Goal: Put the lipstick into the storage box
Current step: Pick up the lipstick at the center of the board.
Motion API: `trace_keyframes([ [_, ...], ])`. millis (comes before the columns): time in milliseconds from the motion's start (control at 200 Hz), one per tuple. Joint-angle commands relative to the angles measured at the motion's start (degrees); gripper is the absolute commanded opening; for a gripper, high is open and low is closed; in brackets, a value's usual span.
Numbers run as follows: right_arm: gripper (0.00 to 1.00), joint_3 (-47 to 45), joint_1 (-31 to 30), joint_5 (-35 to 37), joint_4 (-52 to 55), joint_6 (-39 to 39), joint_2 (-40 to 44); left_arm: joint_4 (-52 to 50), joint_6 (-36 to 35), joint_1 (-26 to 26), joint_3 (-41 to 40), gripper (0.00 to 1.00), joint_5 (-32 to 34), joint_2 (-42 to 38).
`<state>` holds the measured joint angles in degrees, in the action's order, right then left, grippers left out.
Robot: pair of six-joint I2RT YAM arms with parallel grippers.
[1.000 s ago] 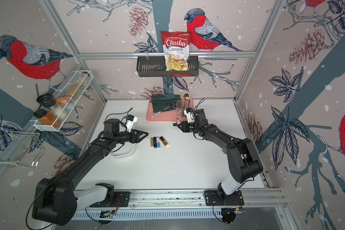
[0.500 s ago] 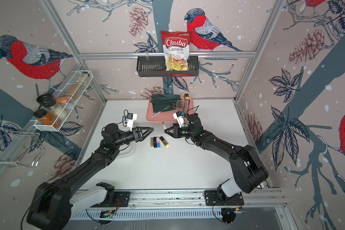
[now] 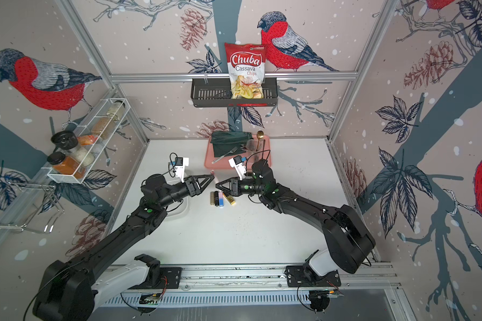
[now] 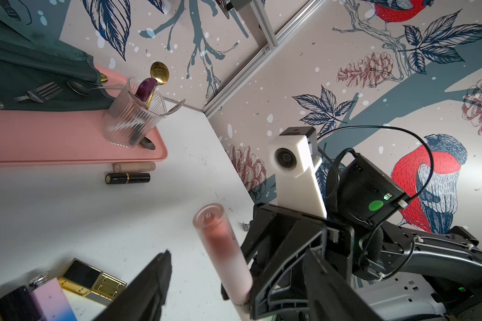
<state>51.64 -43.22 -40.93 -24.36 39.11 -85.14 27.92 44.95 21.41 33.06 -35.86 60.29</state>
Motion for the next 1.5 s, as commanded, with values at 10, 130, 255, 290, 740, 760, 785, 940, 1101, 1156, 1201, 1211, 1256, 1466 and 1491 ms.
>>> trace_keyframes([
  [10,0.24,0.99,-1.14,-0.08,-2.89,0.44,-0.32,0.94,0.12,0.63,0.52,0.73,0.88,0.47],
  [130,0.24,1.36,-1.55,0.40,-2.16,-0.15,-0.60,1.98,0.95,1.42,0.53,0.66,-0.02,1.26],
  [255,0.24,1.65,-1.60,0.58,-1.40,-0.86,-0.57,1.65,0.86,1.97,0.94,0.54,-0.78,1.67],
  [290,0.24,1.63,-1.53,0.67,-1.22,-0.95,-0.55,1.56,0.89,1.97,0.93,0.50,-0.84,1.67],
  [740,0.33,1.93,-1.55,0.55,-1.04,-1.04,-0.70,2.05,0.93,2.06,0.54,0.15,-1.74,2.14],
  [760,0.37,1.99,-1.60,0.56,-0.96,-1.14,-0.67,1.98,0.93,2.06,0.60,0.14,-1.76,2.17],
  [785,0.43,2.05,-1.52,0.54,-0.87,-1.21,-0.69,2.00,0.93,2.12,0.59,0.14,-1.82,2.19],
  [940,0.74,2.40,0.01,1.50,1.66,-2.61,0.84,-0.79,0.21,1.98,0.70,0.14,-0.41,1.31],
  [1101,1.00,-1.41,5.34,2.30,2.47,-3.06,6.46,-14.11,-4.29,0.96,2.49,0.14,8.70,-2.71],
  [1156,1.00,-2.91,7.53,2.89,4.05,-4.05,8.60,-19.82,-6.54,-0.35,3.63,0.14,11.24,-4.13],
  [1201,1.00,-3.83,8.92,3.49,6.16,-5.43,9.95,-24.26,-8.29,-1.87,4.69,0.14,12.82,-5.16],
  [1211,1.00,-3.91,9.25,3.66,6.69,-5.78,10.25,-25.20,-8.69,-2.33,4.94,0.14,13.13,-5.35],
  [1256,1.00,-4.17,10.10,4.94,10.01,-7.80,11.29,-29.76,-10.47,-4.52,5.98,0.14,14.39,-6.15],
  [1466,1.00,-4.60,10.26,11.83,19.93,-15.27,13.07,-48.35,-20.97,-17.05,11.63,0.14,20.24,-4.28],
  [1491,1.00,-4.83,10.26,11.84,19.94,-15.35,13.08,-49.59,-22.39,-18.04,12.28,0.14,21.14,-3.49],
])
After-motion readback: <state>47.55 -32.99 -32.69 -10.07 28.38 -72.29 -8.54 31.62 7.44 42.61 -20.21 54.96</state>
